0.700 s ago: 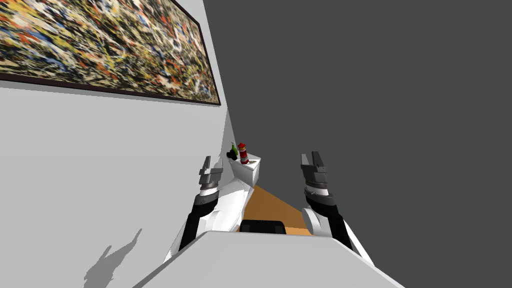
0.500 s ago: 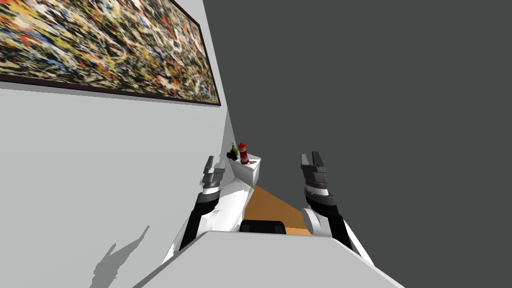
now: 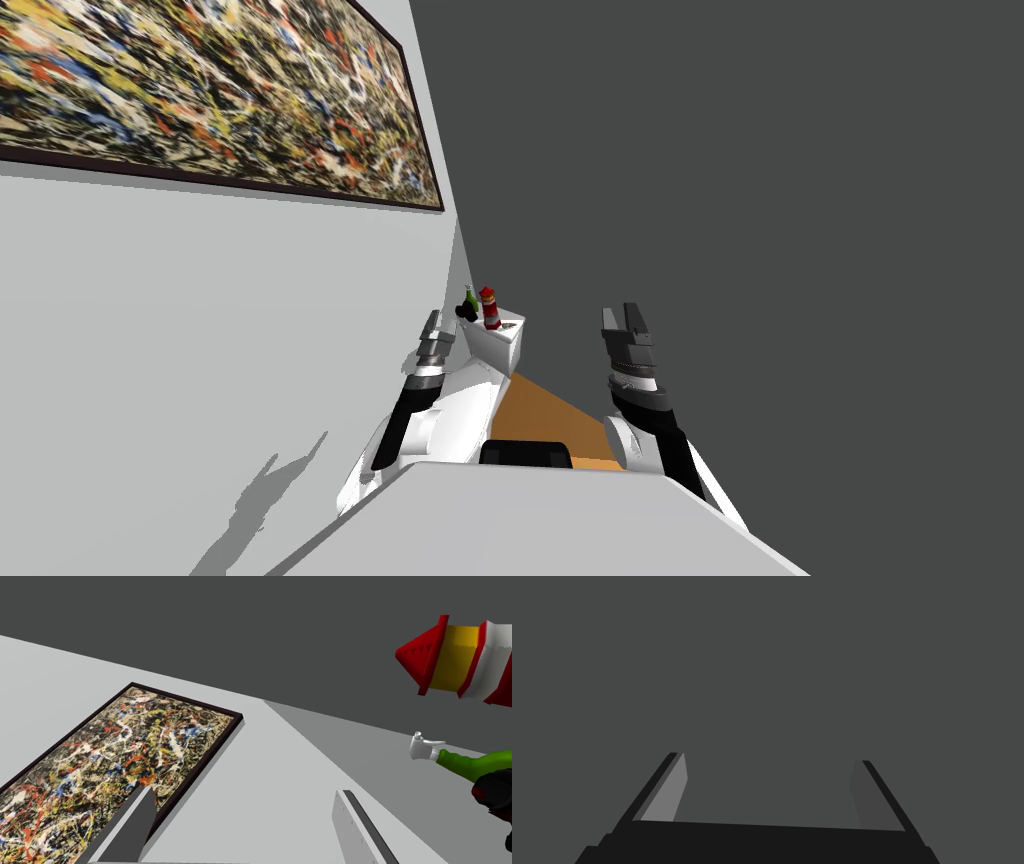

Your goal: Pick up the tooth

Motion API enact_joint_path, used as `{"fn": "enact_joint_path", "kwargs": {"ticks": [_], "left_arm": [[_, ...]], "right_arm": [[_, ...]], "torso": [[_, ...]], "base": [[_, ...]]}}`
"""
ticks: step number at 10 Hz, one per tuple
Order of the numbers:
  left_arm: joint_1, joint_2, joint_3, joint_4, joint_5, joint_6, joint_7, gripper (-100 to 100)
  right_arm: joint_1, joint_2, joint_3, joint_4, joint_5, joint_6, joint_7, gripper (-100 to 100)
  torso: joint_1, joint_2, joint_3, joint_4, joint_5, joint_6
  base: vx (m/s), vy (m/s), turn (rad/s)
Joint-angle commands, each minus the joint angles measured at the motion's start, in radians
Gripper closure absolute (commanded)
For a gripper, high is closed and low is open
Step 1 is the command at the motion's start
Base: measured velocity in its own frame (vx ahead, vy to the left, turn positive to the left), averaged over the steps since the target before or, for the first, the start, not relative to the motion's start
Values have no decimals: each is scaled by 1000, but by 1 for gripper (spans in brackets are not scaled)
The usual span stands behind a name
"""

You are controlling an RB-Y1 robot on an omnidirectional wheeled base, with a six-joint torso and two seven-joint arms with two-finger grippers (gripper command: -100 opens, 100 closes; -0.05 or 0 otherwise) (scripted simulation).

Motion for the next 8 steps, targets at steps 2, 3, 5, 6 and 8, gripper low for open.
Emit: {"fn": "enact_joint_path", "kwargs": {"ticks": [2,3,5,6,8], "left_arm": [[-36,10,3,36,-1,49,2,-100],[-69,19,10,71,0,88,6,-100],[-104,28,16,108,1,130,11,-100],[-104,28,16,108,1,132,11,-100],[-141,35,23,147,2,178,16,-100]], "right_arm": [[0,0,0,0,0,0,0,0],[0,0,0,0,0,0,0,0],[0,0,0,0,0,0,0,0],[0,0,0,0,0,0,0,0],[0,0,0,0,0,0,0,0]], "torso": [[0,0,0,0,0,0],[-1,1,0,0,0,0],[-3,2,1,0,-1,0],[-3,2,1,0,-1,0],[-3,2,1,0,-1,0]], "base": [[13,43,-5],[-8,6,-26],[-8,9,-28],[0,0,0],[-6,6,-19]]}}
